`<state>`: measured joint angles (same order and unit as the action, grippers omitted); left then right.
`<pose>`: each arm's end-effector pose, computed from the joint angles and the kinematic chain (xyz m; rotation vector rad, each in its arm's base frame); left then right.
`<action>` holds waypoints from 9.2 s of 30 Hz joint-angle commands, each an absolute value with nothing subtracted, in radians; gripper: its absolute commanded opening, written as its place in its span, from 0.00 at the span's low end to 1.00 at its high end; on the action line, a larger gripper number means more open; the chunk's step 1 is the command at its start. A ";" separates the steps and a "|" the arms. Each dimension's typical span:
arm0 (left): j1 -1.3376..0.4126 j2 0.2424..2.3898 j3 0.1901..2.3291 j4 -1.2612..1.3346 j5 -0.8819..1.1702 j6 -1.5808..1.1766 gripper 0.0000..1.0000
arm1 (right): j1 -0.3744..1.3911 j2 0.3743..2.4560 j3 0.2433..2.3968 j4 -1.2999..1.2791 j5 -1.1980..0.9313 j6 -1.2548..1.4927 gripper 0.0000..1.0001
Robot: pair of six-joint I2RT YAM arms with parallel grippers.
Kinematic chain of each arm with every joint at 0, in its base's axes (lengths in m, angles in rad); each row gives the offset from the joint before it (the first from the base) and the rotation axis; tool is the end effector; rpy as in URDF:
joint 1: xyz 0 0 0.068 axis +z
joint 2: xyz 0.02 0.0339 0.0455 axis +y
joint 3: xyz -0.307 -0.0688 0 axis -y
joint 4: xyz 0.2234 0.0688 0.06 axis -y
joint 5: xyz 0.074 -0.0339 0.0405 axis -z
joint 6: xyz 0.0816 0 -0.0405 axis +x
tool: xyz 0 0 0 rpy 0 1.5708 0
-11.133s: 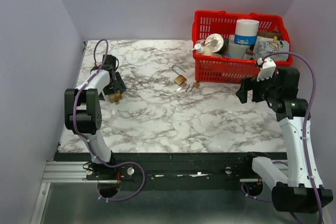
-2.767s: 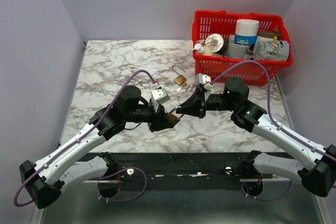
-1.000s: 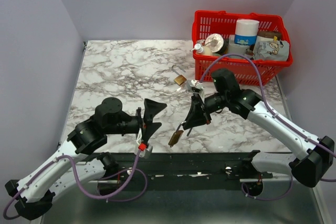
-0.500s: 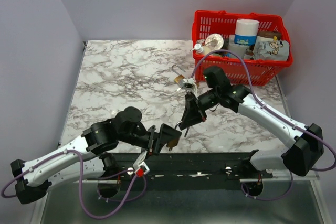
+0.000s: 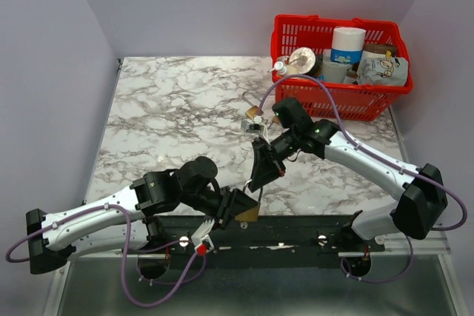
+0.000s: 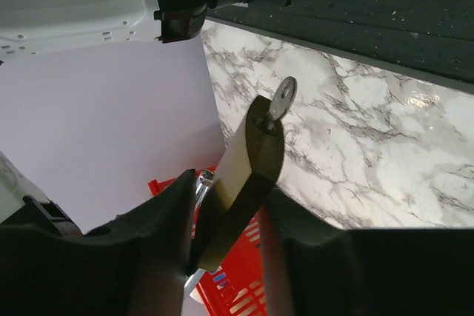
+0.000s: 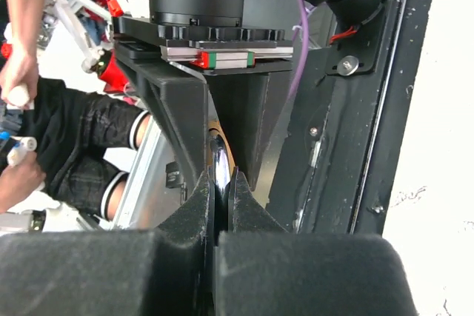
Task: Lock with the key
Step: Adjust the lock, then lock the lock.
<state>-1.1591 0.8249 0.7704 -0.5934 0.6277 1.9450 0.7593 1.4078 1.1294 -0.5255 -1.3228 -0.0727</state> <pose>0.0160 -0.1563 0.3022 2.0682 -0.2941 -0.2257 0.1390 0.2410 0.3450 -1.5076 1.7181 1.8945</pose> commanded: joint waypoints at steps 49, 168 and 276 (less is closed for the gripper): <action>-0.824 1.089 1.181 -0.377 0.854 0.064 0.00 | 0.692 0.985 1.104 -0.562 -0.957 -0.307 0.72; -0.650 0.876 1.016 -0.355 0.874 0.009 0.77 | 0.799 0.962 1.141 -0.401 -0.781 -0.042 0.01; -0.466 1.038 0.966 -0.040 0.308 -1.051 0.99 | 0.845 1.292 1.143 0.163 -0.098 0.057 0.01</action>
